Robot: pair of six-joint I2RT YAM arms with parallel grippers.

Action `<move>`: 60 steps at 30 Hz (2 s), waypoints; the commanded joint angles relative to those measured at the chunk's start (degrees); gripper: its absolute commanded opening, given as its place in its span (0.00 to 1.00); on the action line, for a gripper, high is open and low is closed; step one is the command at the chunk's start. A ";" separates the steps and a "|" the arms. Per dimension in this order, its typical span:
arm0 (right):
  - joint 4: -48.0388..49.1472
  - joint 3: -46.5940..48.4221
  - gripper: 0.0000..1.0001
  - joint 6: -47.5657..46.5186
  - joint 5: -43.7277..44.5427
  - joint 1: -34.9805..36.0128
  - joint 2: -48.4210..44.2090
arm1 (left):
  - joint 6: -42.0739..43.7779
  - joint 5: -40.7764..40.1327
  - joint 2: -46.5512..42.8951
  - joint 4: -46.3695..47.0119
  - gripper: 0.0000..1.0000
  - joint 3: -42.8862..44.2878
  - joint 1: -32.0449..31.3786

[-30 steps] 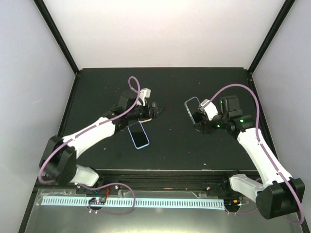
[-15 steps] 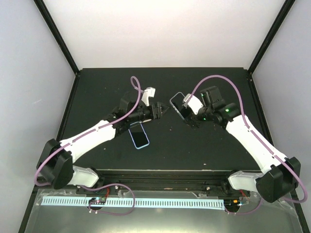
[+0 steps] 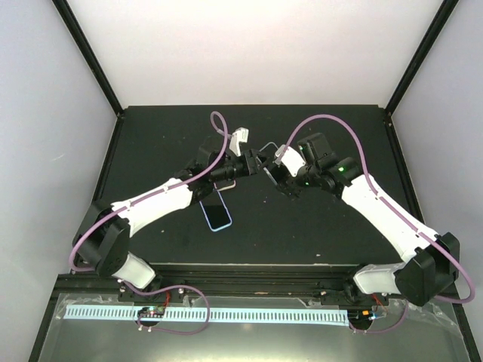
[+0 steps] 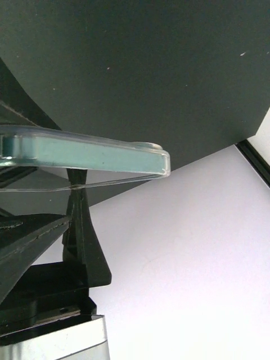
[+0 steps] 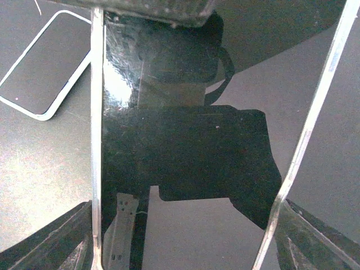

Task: Take the phone out of the phone case

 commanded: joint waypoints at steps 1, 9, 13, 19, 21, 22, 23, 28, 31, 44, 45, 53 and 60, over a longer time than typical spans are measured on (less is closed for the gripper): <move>3.77 2.37 0.52 2.80 1.27 0.82 -0.26 | -1.62 -0.65 0.72 4.17 0.31 2.57 -0.96; 4.12 2.39 0.52 4.25 1.27 0.82 -0.60 | -1.92 -0.59 1.41 4.85 0.22 2.69 -1.65; 4.05 2.57 0.52 4.56 1.11 0.91 -0.73 | -2.06 -0.12 2.58 4.61 0.21 3.58 -1.62; 5.00 2.37 0.51 6.78 3.01 0.93 -1.13 | -1.73 -0.46 3.61 4.15 0.09 4.64 -1.65; 4.81 2.67 0.59 7.29 2.62 0.91 -0.97 | -1.16 -0.35 3.36 3.70 0.04 4.71 -1.39; 4.52 3.00 0.66 7.66 2.74 0.97 -0.89 | -0.81 -0.14 2.99 3.29 0.02 4.71 -1.02; 3.83 3.49 0.76 7.95 2.96 0.87 -0.80 | -0.27 -0.05 2.35 2.50 0.02 4.53 -0.55; -1.31 6.16 1.00 5.54 -2.89 -0.18 -2.80 | 5.86 2.49 -3.47 -3.86 0.02 2.86 3.85; -2.37 6.08 1.00 5.54 -10.57 -2.48 -5.29 | 12.00 6.09 -8.24 -7.52 0.02 1.43 6.82; -2.71 1.37 0.74 -3.03 -45.26 -3.36 -8.20 | 27.78 32.90 -23.80 -3.54 0.01 -7.17 8.36; -2.31 1.34 0.70 -2.79 -45.99 -2.93 -7.85 | 27.80 33.28 -23.90 -3.38 0.02 -7.22 8.36; -2.55 2.12 0.36 -2.63 -52.07 -1.74 -4.59 | 27.61 35.37 -23.38 -1.00 0.02 -7.66 8.25; -2.25 2.52 0.14 -1.65 -55.10 -1.64 -3.40 | 27.13 37.84 -22.60 2.66 0.02 -8.77 8.10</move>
